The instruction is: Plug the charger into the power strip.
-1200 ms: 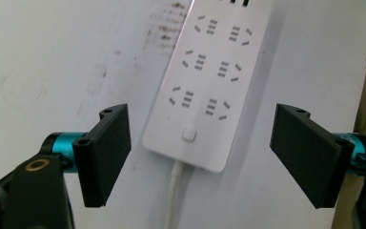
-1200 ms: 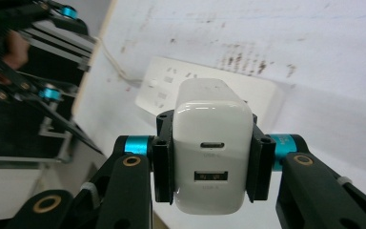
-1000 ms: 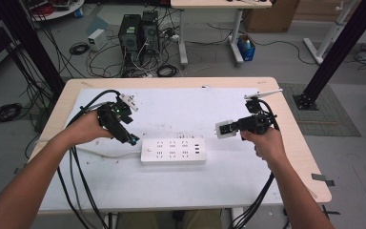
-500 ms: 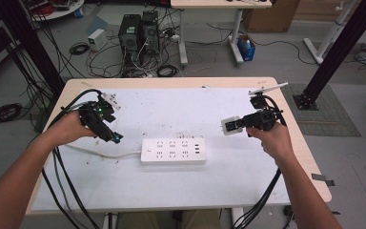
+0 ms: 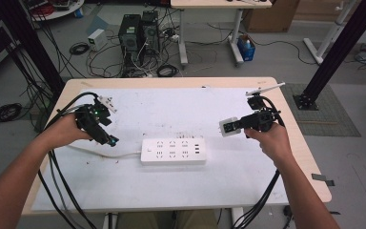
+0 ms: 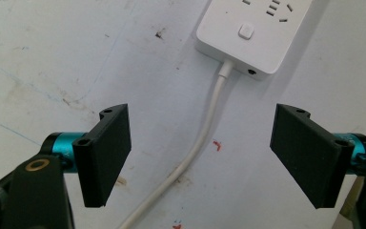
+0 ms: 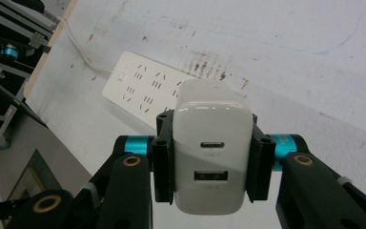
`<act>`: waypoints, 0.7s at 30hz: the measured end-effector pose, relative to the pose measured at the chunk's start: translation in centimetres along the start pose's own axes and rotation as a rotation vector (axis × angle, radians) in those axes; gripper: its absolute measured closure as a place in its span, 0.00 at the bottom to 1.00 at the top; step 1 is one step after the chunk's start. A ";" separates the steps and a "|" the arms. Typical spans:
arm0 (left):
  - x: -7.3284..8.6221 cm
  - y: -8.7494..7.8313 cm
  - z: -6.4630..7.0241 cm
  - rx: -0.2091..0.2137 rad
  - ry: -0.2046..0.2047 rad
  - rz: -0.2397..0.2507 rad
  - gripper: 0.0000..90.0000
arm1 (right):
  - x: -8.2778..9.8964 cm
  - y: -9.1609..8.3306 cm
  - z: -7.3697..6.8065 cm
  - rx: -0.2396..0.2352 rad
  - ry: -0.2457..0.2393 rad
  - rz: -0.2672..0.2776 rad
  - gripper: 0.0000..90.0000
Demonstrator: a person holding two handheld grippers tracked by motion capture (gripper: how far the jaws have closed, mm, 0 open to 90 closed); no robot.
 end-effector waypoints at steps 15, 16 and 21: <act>0.6 0.2 0.0 0.035 0.056 -0.033 0.24 | -1.6 0.6 -1.7 0.043 -0.190 -0.062 0.69; 0.6 0.2 -0.1 0.043 0.069 -0.048 0.24 | -1.8 0.7 -1.9 0.052 -0.212 -0.068 0.69; 0.4 0.4 0.0 0.046 0.082 -0.064 0.24 | -3.1 1.7 -3.4 0.072 -0.312 -0.111 0.69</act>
Point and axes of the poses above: each handheld gripper's, and its own axes: y roughly forward along the jaws, x roughly out of its underside, z roughly to its right, the point moved 3 cm from there along y, roughly forward along the jaws, and after that the axes turned 9 degrees about -z, right-handed, at the moved point
